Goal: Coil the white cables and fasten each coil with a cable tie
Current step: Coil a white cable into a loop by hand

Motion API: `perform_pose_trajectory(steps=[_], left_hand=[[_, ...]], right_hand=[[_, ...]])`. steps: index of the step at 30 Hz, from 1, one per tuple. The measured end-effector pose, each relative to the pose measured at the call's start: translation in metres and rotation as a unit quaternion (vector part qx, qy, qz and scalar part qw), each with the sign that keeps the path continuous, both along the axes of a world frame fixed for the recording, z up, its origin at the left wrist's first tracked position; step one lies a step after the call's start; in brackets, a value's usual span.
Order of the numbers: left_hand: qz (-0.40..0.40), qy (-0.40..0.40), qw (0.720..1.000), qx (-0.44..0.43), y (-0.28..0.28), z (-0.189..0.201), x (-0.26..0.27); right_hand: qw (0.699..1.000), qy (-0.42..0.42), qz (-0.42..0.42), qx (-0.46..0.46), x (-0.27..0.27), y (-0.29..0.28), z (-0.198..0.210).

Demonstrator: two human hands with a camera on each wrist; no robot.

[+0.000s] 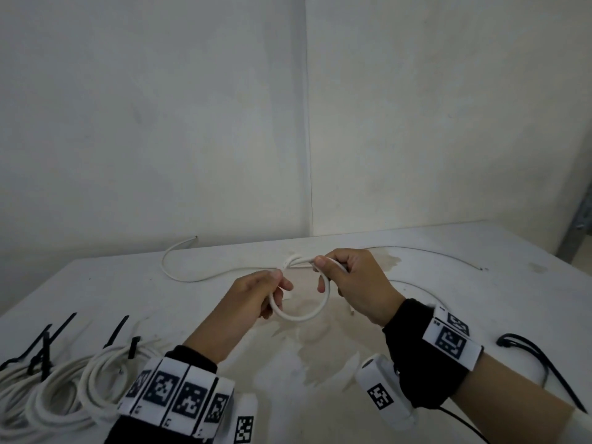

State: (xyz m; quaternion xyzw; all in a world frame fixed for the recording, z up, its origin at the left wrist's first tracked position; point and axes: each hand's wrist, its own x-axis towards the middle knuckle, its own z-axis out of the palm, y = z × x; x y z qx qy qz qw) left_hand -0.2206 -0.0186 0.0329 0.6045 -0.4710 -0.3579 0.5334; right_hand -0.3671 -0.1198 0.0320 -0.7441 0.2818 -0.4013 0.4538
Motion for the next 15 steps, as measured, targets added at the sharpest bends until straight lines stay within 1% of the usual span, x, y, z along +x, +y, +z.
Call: perform_pose_trajectory(steps=[2, 4, 7, 9, 10, 11, 14, 15], left_hand=[[-0.024, 0.049, 0.998, 0.023, 0.002, 0.003, 0.003], [-0.044, 0.071, 0.996, 0.039, 0.003, 0.004, 0.005], [-0.046, 0.04, 0.997, 0.042, 0.001, 0.003, 0.007], [-0.014, 0.017, 0.999, 0.023, -0.001, 0.002, 0.006], [0.002, 0.018, 1.0, 0.009, -0.002, 0.002, 0.004], [0.012, 0.034, 0.999, -0.005, -0.004, 0.002, 0.002], [0.01, 0.148, 0.988, -0.039, -0.007, 0.004, -0.004], [0.014, 0.171, 0.984, -0.046, -0.008, 0.003, -0.004]], right_hand=[[1.0, -0.004, -0.008, 0.011, -0.001, -0.002, -0.004], [1.0, -0.004, -0.011, 0.019, 0.0, -0.002, -0.007], [1.0, 0.0, -0.015, 0.018, 0.002, -0.002, -0.008], [1.0, -0.006, -0.013, 0.018, 0.003, -0.002, -0.006], [1.0, -0.01, -0.012, 0.018, 0.004, -0.003, -0.004], [1.0, -0.014, -0.01, 0.018, 0.005, -0.004, -0.002], [1.0, -0.017, -0.002, 0.019, 0.007, -0.006, 0.002], [1.0, -0.014, 0.003, 0.017, 0.006, -0.006, 0.002]])
